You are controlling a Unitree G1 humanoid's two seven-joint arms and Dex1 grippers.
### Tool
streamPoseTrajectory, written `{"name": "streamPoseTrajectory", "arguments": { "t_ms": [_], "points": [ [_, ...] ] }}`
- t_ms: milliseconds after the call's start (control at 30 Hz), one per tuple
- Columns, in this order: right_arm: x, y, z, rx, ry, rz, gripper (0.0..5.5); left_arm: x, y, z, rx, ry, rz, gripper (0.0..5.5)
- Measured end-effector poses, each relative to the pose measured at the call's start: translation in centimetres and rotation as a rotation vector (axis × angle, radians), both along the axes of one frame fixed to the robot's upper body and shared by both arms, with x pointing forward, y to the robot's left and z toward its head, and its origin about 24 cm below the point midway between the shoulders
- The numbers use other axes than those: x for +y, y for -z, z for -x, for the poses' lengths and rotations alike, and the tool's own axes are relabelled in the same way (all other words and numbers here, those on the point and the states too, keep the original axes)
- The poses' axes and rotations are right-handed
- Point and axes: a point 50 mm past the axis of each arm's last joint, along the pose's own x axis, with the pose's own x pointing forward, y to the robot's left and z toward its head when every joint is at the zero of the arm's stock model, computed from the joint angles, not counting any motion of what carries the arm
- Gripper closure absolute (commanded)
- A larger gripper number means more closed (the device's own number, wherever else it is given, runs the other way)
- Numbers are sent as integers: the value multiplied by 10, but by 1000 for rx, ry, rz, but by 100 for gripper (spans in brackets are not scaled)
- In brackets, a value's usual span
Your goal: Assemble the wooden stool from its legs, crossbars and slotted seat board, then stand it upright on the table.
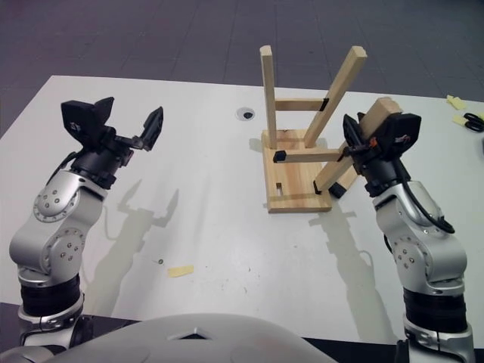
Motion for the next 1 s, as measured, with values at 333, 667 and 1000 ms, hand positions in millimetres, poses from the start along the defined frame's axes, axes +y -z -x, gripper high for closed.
{"name": "streamPoseTrajectory", "arguments": {
  "t_ms": [333, 667, 1000],
  "points": [
    [-30, 23, -5, -148, 126, -75, 440, 0, 1, 0, 2, 8, -21, 10],
    [-6, 6, -24, -39, 188, -114, 446, -4, 1, -1, 0, 43, -34, 10],
    [16, 20, -30, -44, 195, -92, 446, -13, 2, -8, 0, 101, -79, 10]
  ]
}}
